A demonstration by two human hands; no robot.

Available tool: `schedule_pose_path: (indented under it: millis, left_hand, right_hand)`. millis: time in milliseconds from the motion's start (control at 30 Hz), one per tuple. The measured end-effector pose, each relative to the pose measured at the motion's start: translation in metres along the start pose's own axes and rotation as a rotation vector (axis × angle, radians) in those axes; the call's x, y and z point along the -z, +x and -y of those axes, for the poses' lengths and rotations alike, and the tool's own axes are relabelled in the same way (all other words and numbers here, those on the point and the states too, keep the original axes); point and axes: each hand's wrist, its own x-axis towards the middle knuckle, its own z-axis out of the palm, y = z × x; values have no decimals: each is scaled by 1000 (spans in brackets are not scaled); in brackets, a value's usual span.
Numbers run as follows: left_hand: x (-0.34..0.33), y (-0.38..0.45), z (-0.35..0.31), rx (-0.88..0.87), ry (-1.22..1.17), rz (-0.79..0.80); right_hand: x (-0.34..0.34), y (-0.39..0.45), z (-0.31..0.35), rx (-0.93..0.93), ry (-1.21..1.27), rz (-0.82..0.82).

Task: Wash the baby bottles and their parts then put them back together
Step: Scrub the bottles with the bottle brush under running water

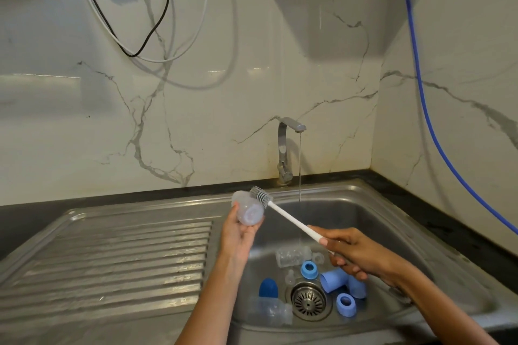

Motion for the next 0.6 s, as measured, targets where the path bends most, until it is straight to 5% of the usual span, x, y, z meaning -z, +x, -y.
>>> schedule_pose_path:
  millis: [200, 367, 600]
  left_hand:
    - [-1, -4, 7, -66, -24, 29]
    - [2, -2, 6, -128, 327, -58]
    - [5, 1, -5, -81, 33, -45]
  right_hand:
    - [-24, 17, 8, 39, -22, -63]
    - [-20, 11, 8, 32, -64, -50]
    - [-8, 0, 2, 19, -32, -11]
